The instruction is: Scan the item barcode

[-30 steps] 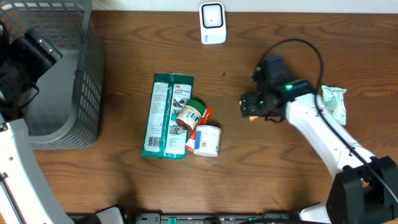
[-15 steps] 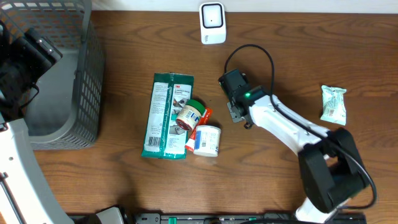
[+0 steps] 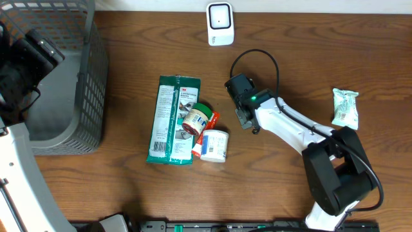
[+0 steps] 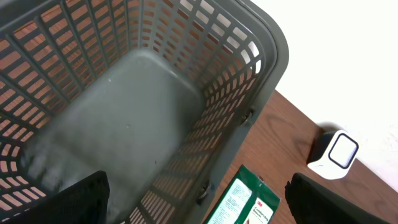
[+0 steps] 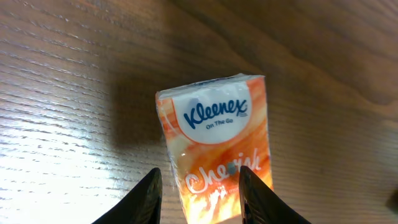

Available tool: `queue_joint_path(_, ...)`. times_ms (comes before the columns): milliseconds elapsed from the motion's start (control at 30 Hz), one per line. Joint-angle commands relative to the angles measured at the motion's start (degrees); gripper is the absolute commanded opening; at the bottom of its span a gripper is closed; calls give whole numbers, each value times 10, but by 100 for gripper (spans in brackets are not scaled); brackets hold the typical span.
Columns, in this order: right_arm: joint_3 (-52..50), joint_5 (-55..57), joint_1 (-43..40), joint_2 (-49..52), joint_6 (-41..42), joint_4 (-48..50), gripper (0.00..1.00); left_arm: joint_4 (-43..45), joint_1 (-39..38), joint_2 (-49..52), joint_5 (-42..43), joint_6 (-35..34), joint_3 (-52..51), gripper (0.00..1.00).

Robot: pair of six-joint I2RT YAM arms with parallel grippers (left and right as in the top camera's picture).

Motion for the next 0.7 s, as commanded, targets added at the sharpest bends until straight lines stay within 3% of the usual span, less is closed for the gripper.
queue_joint_path(0,-1,1,-1,19,-2,1,35,-1,2,0,-1,-5,1,88)
queue_joint_path(200,-1,1,-1,37,-2,1,30,-1,2,0,-1,-5,1,88)
queue_joint_path(333,0,1,0,34,-2,3,10,-1,2,0,-1,-5,1,88)
queue_joint_path(433,1,1,-2,28,-2,4,1,-1,2,0,-1,-5,1,88)
queue_joint_path(667,12,-27,-10,-23,-2,-16,1,-1,2,0,-1,-5,1,88)
